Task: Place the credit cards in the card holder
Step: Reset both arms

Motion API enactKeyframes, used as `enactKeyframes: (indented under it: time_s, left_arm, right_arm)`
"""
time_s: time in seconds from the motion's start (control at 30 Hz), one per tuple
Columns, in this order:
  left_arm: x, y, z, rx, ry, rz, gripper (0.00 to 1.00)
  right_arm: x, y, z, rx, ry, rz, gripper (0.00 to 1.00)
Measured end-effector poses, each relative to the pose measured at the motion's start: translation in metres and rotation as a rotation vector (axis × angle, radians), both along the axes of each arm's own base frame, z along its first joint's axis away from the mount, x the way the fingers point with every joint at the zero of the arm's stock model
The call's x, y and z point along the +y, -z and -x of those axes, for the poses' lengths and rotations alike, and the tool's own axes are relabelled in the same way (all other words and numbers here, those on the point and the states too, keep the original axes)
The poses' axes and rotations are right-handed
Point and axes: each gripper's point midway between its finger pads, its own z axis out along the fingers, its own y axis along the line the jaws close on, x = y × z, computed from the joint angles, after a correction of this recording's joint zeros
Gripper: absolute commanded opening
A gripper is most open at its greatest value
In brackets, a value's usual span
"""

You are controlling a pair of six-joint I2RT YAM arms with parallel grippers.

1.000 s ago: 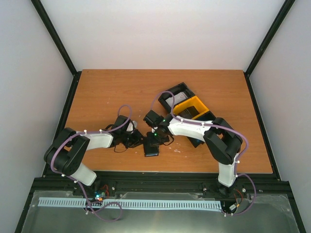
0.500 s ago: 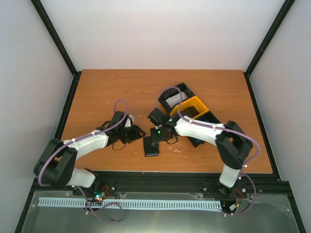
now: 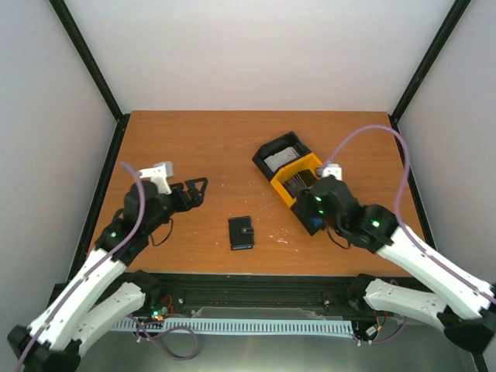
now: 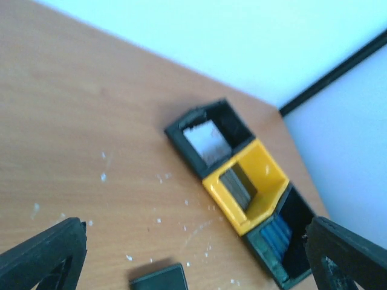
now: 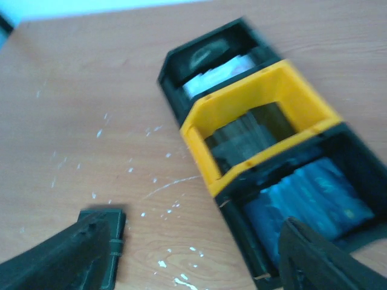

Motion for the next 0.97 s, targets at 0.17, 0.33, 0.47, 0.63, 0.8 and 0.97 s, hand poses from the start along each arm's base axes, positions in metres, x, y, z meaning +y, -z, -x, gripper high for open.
enactKeyframes:
  time_s: [0.17,0.33,0.47,0.63,0.8,0.97]
  left_arm:
    - [0.039,-0.051,0.028,-0.195,-0.102,0.008,1.00]
    - [0.072,-0.098,0.054,-0.327,-0.187,-0.008,1.00]
    - [0.097,-0.138,0.075,-0.419,-0.249,-0.024,1.00]
    - [0.119,-0.174,0.097,-0.483,-0.306,-0.035,1.00]
    - [0.128,-0.171,0.101,-0.459,-0.333,-0.060,1.00]
    - [0.130,-0.165,0.104,-0.441,-0.336,-0.075,1.00]
  right_arm:
    - [-0.062,-0.042,0.025,-0.164,0.102,-0.030,0.94]
    - [-0.106,-0.071,0.046,-0.289,0.165,-0.056,1.00]
    - [-0.127,-0.086,0.056,-0.346,0.191,-0.049,1.00]
    - [-0.140,-0.106,0.063,-0.399,0.211,-0.060,1.00]
    - [-0.149,-0.110,0.069,-0.413,0.225,-0.074,1.00]
    - [-0.157,-0.109,0.076,-0.413,0.235,-0.100,1.00]
